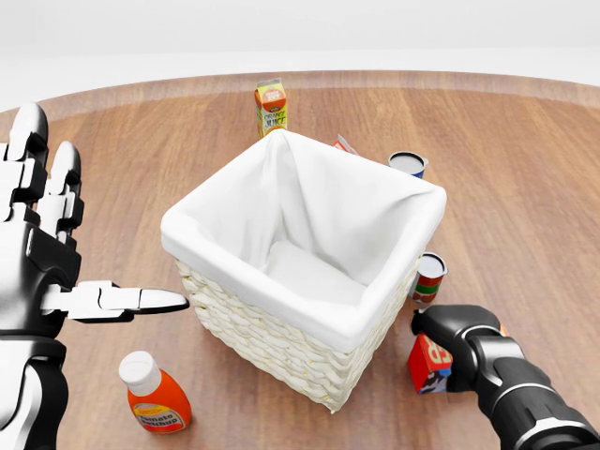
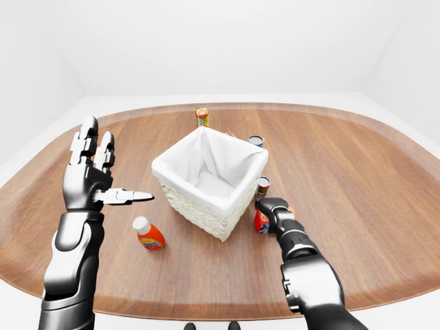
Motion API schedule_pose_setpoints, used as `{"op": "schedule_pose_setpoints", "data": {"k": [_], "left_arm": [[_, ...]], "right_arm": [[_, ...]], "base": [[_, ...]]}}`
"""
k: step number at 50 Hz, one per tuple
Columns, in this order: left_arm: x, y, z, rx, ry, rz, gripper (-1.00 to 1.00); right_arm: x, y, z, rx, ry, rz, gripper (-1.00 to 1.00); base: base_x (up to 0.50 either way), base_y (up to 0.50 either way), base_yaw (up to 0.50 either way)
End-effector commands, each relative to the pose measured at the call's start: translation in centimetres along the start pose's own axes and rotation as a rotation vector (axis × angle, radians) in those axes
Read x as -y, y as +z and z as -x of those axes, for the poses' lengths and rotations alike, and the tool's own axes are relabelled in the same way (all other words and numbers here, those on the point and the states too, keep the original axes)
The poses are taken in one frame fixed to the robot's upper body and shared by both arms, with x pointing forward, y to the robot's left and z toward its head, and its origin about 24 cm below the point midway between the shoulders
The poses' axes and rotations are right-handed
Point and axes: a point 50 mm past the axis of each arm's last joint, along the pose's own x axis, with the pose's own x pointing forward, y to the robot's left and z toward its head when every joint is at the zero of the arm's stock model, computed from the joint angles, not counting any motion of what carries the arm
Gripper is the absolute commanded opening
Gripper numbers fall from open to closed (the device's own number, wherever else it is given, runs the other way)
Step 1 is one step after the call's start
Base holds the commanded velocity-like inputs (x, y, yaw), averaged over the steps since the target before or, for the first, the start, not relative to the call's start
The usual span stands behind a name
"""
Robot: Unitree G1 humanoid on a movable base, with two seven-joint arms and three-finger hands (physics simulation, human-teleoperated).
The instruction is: Pick up the butter and put it in the basket.
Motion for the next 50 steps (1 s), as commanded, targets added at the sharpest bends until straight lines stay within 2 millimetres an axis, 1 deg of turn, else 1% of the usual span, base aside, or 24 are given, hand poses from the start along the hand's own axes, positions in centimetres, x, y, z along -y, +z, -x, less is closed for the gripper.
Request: {"op": "schedule_pose_setpoints", "data": {"k": [1, 8, 16, 21, 27, 29, 32, 36, 41, 42, 50], "left_arm": [[0.0, 0.1, 0.0, 0.004, -0.004, 0.000, 1.00], [0.0, 0.0, 0.0, -0.001, -0.003, -0.002, 1.00], [0.0, 0.1, 0.1, 0.004, -0.002, -0.001, 1.00], [-0.2, 0.6, 0.1, 0.023, 0.001, -0.004, 1.00], [-0.4, 0.9, 0.0, 0.036, 0.004, -0.006, 1.00], [-0.3, 0.9, 0.0, 0.036, 0.002, -0.005, 1.00], [-0.3, 0.8, -0.1, 0.032, 0.002, -0.005, 1.00], [-0.3, 1.1, -0.2, 0.047, 0.000, -0.007, 1.00], [-0.2, 1.2, -0.2, 0.050, -0.002, -0.009, 1.00], [-0.2, 1.3, -0.1, 0.054, -0.003, -0.009, 1.00], [-0.1, 1.2, -0.1, 0.052, -0.003, -0.008, 1.00]], "right_arm": [[-0.6, 0.0, 0.0, -0.003, 0.010, 0.008, -1.00], [-0.9, -0.2, 0.0, -0.006, 0.018, -0.010, -1.00], [-0.5, -1.3, 0.2, -0.031, 0.012, -0.047, -1.00], [-0.7, -2.0, 0.3, -0.046, 0.020, -0.099, -1.00], [-0.3, -3.3, 0.5, -0.071, 0.018, -0.184, -1.00], [-0.3, -3.9, 0.7, -0.080, 0.030, -0.243, -1.00], [0.0, -4.6, 0.8, -0.090, 0.012, -0.307, -1.00], [0.5, -5.4, 1.0, -0.093, -0.006, -0.399, -1.00], [0.9, -6.2, 1.2, -0.103, -0.036, -0.468, -1.00], [1.1, -6.6, 1.4, -0.104, -0.043, -0.507, -1.00], [2.7, -8.1, 1.9, -0.092, -0.095, -0.653, -1.00]], "base": [[0.00, 0.00, 0.00], [0.00, 0.00, 0.00], [0.00, 0.00, 0.00], [0.00, 0.00, 0.00], [0.00, 0.00, 0.00], [0.00, 0.00, 0.00], [0.00, 0.00, 0.00], [0.00, 0.00, 0.00], [0.00, 0.00, 0.00], [0.00, 0.00, 0.00], [0.00, 0.00, 0.00]]}}
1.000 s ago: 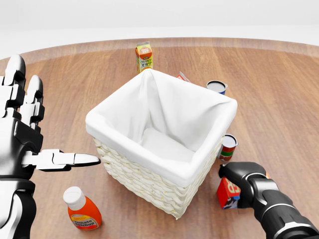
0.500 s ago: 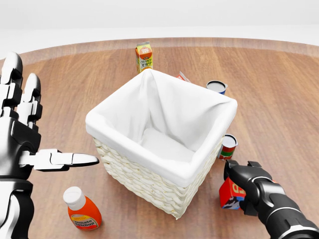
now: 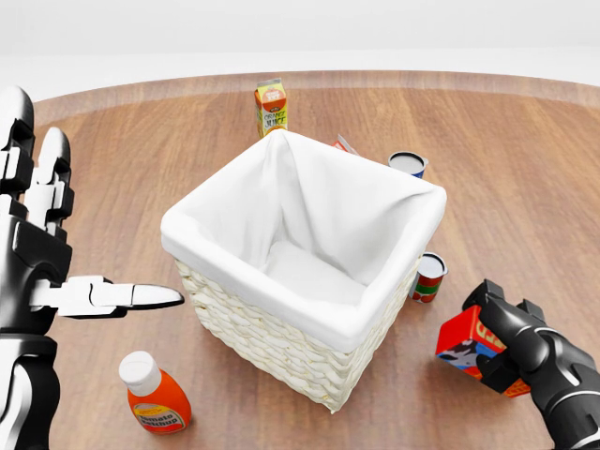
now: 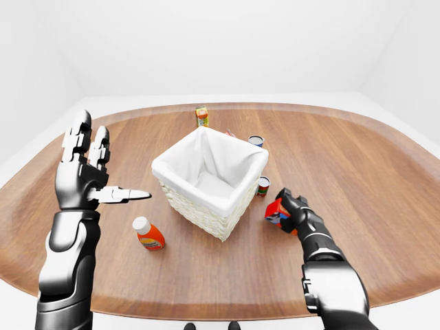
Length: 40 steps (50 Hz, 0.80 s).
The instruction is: Pick up the butter and put it in the basket.
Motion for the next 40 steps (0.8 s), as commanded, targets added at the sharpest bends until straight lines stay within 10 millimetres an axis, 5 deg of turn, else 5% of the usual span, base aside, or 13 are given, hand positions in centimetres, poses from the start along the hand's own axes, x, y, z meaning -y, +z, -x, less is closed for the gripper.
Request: {"op": "schedule_pose_setpoints", "data": {"k": [1, 17, 40], "left_arm": [[0.1, 0.1, 0.0, 0.004, -0.001, -0.001, 1.00], [0.3, 0.0, 0.0, 0.002, -0.007, -0.001, 1.00], [0.1, 0.7, -0.3, 0.033, -0.004, -0.005, 1.00]], "right_arm": [[3.5, -0.9, 0.7, 0.025, -0.090, -0.167, -1.00], [7.0, -1.2, 1.8, 0.111, -0.156, -0.377, -1.00], [18.2, 7.1, 6.2, 0.440, -0.511, -0.451, -1.00]], "base": [[0.00, 0.00, 0.00], [0.00, 0.00, 0.00], [0.00, 0.00, 0.00]]}}
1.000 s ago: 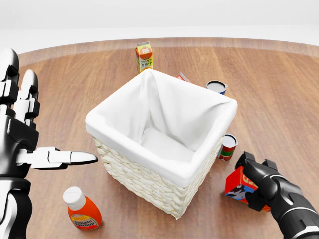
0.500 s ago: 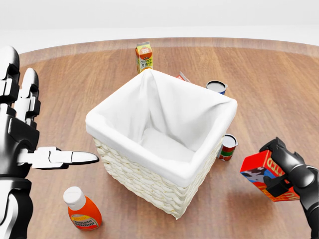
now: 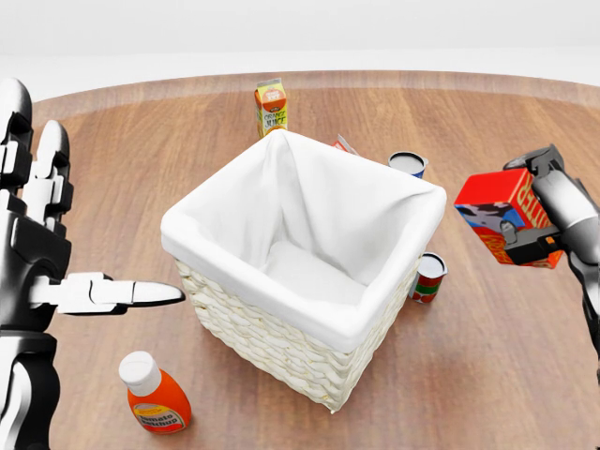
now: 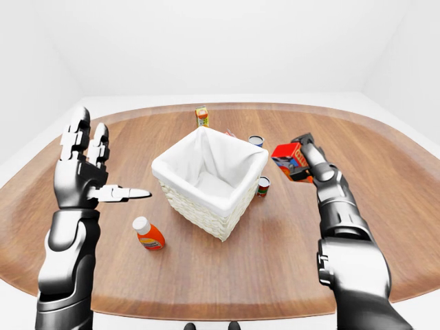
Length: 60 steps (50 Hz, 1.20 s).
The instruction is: Pick up the butter and put it in the basket.
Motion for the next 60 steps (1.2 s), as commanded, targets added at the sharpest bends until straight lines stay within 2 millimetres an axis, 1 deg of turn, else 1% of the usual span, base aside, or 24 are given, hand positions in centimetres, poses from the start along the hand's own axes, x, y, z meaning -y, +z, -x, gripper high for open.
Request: {"op": "schedule_pose_setpoints", "data": {"k": [1, 7, 8, 14, 18, 19, 20, 23, 27, 28, 32, 38, 43, 49, 56, 60], "left_arm": [[-0.1, 0.3, -0.1, 0.016, 0.001, -0.002, 1.00], [-0.1, 0.5, -0.1, 0.022, 0.002, -0.003, 1.00], [-0.1, 0.5, -0.1, 0.023, 0.002, -0.003, 1.00], [-0.1, 0.7, -0.2, 0.031, 0.001, -0.004, 1.00], [-0.1, 0.7, -0.2, 0.031, 0.000, -0.003, 1.00], [-0.1, 0.7, -0.2, 0.031, 0.000, -0.003, 1.00], [-0.1, 0.6, -0.2, 0.029, 0.000, -0.002, 1.00], [0.0, 0.6, -0.2, 0.028, -0.001, -0.001, 1.00], [0.0, 0.7, -0.2, 0.033, -0.002, -0.002, 1.00], [0.0, 0.7, -0.2, 0.032, -0.005, -0.003, 1.00], [0.0, 0.7, -0.2, 0.033, -0.003, -0.003, 1.00], [0.0, 0.5, -0.2, 0.021, -0.003, -0.001, 1.00], [0.0, 0.2, -0.1, 0.010, -0.002, 0.002, 1.00], [0.0, -0.1, 0.0, -0.005, 0.000, 0.002, 1.00], [0.0, -0.3, 0.1, -0.013, 0.000, 0.004, 1.00], [0.0, -0.4, 0.1, -0.016, -0.002, 0.006, 1.00]], "right_arm": [[4.9, 7.2, 0.3, 0.230, -0.180, -0.077, -1.00], [6.3, 10.2, 0.7, 0.326, -0.205, -0.099, -1.00], [6.5, 11.1, 0.9, 0.354, -0.210, -0.107, -1.00], [6.5, 13.4, 1.2, 0.424, -0.209, -0.121, -1.00], [6.2, 14.5, 1.3, 0.467, -0.186, -0.148, -1.00], [6.1, 14.6, 1.3, 0.469, -0.185, -0.149, -1.00], [5.8, 15.0, 1.2, 0.482, -0.171, -0.162, -1.00], [4.8, 15.3, 1.0, 0.492, -0.140, -0.178, -1.00], [3.2, 15.8, 0.7, 0.505, -0.099, -0.216, -1.00], [2.5, 15.9, 0.6, 0.504, -0.082, -0.225, -1.00], [1.4, 16.5, 0.4, 0.518, -0.049, -0.255, -1.00], [0.2, 17.6, 0.4, 0.535, -0.017, -0.288, -1.00], [-1.6, 17.8, 0.1, 0.526, 0.029, -0.301, -1.00], [-2.6, 18.3, 0.0, 0.526, 0.051, -0.328, -1.00], [-4.6, 19.3, 0.1, 0.538, 0.095, -0.370, -1.00], [-5.1, 19.8, 0.3, 0.547, 0.105, -0.405, -1.00]], "base": [[0.00, 0.00, 0.00], [0.00, 0.00, 0.00], [0.00, 0.00, 0.00], [0.00, 0.00, 0.00], [0.00, 0.00, 0.00], [0.00, 0.00, 0.00], [0.00, 0.00, 0.00], [0.00, 0.00, 0.00], [0.00, 0.00, 0.00], [0.00, 0.00, 0.00], [0.00, 0.00, 0.00], [0.00, 0.00, 0.00], [0.00, 0.00, 0.00], [0.00, 0.00, 0.00], [0.00, 0.00, 0.00], [0.00, 0.00, 0.00]]}}
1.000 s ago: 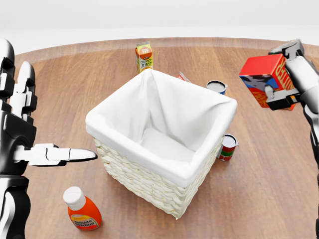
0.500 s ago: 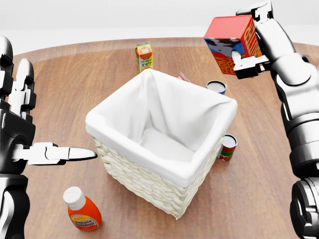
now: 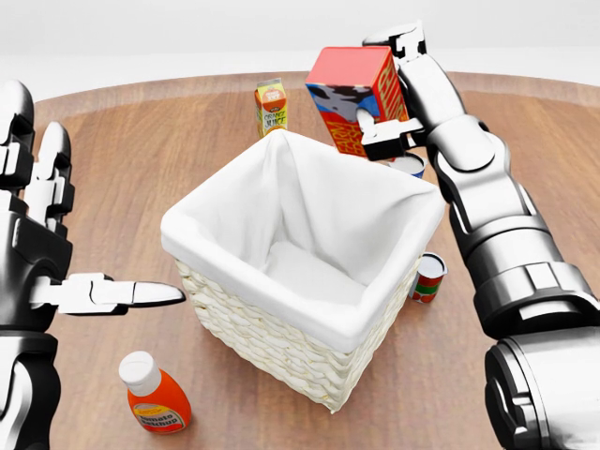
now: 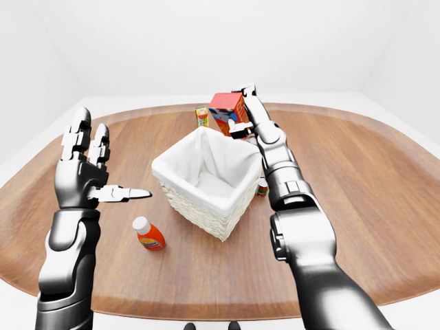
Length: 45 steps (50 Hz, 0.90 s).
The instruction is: Pick up the butter and put it in the basket.
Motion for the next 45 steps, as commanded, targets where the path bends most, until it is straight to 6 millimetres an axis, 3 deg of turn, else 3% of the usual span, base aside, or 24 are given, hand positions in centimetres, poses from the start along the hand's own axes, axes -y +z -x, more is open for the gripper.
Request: {"op": "schedule_pose_setpoints", "data": {"k": [1, 10, 23, 45], "left_arm": [[0.0, -0.3, 0.1, -0.013, -0.001, 0.003, 1.00], [-0.2, -0.1, 0.1, -0.004, 0.004, 0.005, 1.00], [-0.4, -0.2, 0.2, -0.010, 0.008, 0.006, 1.00], [-0.5, 0.0, -0.1, 0.000, 0.009, 0.004, 1.00]], "right_arm": [[-1.7, 2.0, -0.6, 0.076, -0.011, -0.127, -1.00], [-3.4, 2.3, -0.6, 0.098, 0.006, -0.176, -1.00], [-5.4, 0.1, -0.3, 0.030, 0.015, -0.216, -1.00], [-7.6, -0.6, 0.1, 0.011, 0.044, -0.262, -1.00]], "base": [[0.00, 0.00, 0.00], [0.00, 0.00, 0.00], [0.00, 0.00, 0.00], [0.00, 0.00, 0.00]]}}
